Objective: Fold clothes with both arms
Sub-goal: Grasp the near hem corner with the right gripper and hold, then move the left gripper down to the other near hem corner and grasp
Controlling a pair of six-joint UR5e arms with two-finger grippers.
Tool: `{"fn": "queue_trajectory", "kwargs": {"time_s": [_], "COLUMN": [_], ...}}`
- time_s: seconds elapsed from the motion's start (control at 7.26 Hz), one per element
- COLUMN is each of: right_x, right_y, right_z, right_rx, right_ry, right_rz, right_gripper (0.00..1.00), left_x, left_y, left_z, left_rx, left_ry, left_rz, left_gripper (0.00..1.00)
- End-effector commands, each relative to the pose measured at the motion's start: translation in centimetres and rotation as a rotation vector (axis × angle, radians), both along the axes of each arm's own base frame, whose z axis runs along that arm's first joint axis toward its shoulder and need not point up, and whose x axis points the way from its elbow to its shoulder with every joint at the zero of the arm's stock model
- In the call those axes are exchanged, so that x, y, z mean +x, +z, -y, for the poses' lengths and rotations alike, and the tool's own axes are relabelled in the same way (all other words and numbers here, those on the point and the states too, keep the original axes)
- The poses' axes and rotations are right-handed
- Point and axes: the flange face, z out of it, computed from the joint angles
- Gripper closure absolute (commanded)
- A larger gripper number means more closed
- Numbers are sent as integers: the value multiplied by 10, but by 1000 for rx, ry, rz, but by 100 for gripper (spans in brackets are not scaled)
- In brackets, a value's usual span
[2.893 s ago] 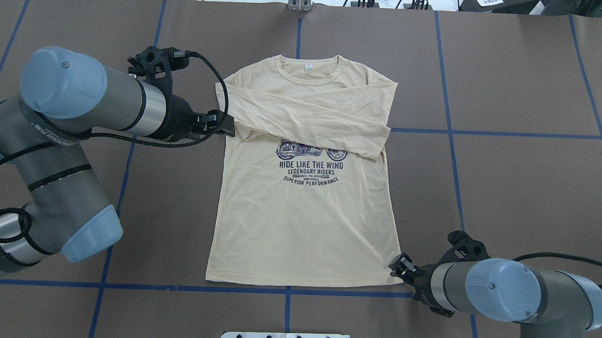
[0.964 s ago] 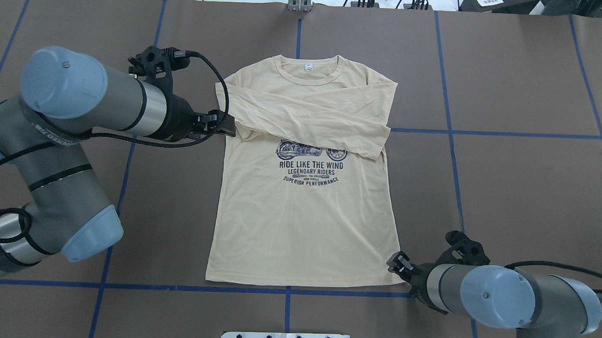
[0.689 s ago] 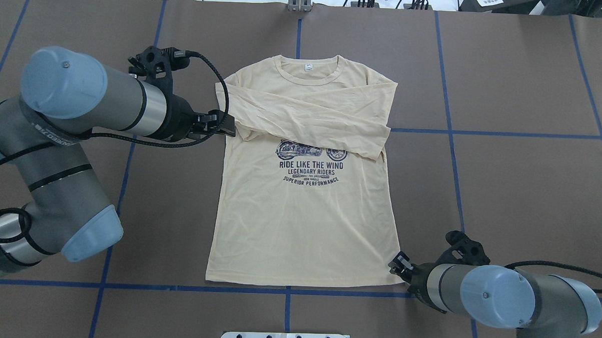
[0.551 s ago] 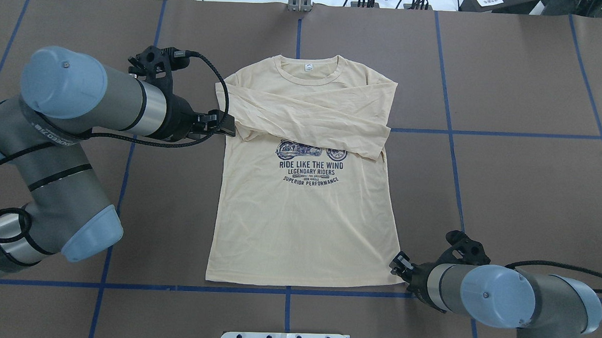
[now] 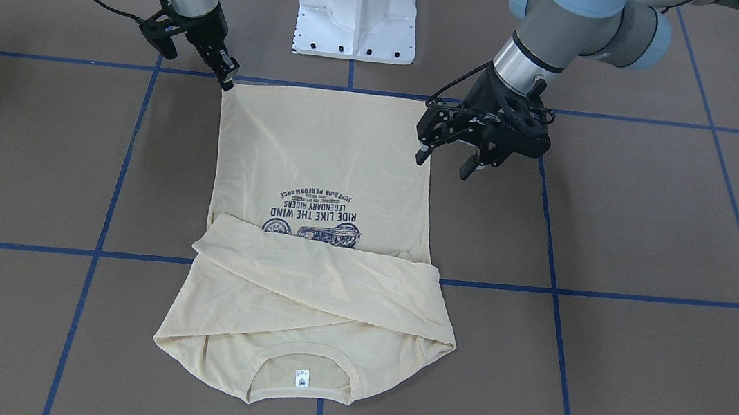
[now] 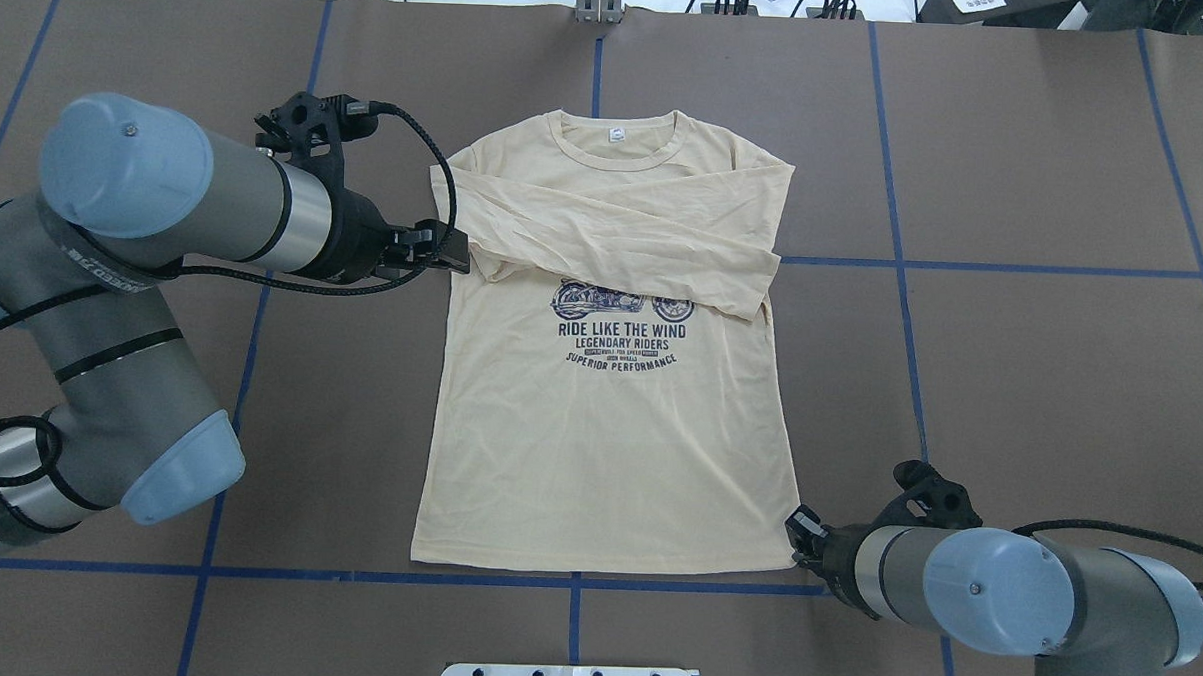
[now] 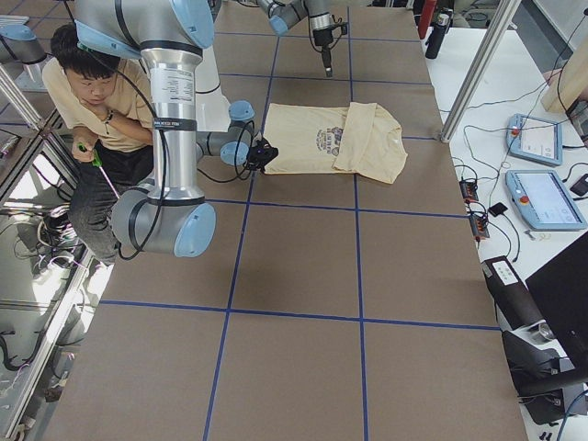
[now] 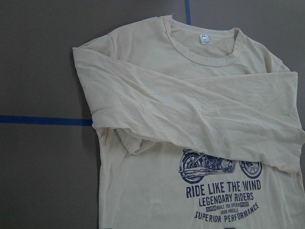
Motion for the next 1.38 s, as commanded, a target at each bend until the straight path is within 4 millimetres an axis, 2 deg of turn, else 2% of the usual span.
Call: {"fn": "queue_trajectory", "kwargs": {"time_s": [0.0, 0.14, 0.28, 0.41, 0.55, 0.69, 0.83, 0.96, 1.1, 1.24], "right_x": [6, 10, 11, 11, 11, 10, 10, 10, 10, 9], "right_y": [-9, -14, -15, -14, -14, -16, -15, -14, -14, -17], "right_z": [-1, -2, -1, -2, -2, -3, -4, -4, -4, -4], "right_rx": [-1, -2, -1, -1, 0, -5, -6, -7, -7, -5], "right_ry": [-4, -6, -4, -6, -7, -16, -17, -17, -17, -17], "right_rz": [19, 29, 32, 31, 30, 34, 33, 32, 32, 38], "right_gripper": [100, 100, 100, 100, 100, 100, 100, 100, 100, 100], "left_x": [2, 1, 7, 13, 25, 30, 31, 62, 70, 89], "left_y": [2, 5, 23, 36, 34, 30, 43, 58, 58, 62], "left_z": [-1, -4, -11, -22, -40, -54, -71, -108, -117, -143], "left_rx": [-69, -142, -179, -200, -257, -349, -405, -405, -390, -376], "left_ry": [-20, -39, -17, 12, 43, 35, 57, 99, 92, 139], "left_rz": [-17, -32, -5, 11, -9, -38, -30, 9, 13, 36], "left_gripper": [17, 18, 25, 23, 0, 0, 0, 0, 5, 4]}}
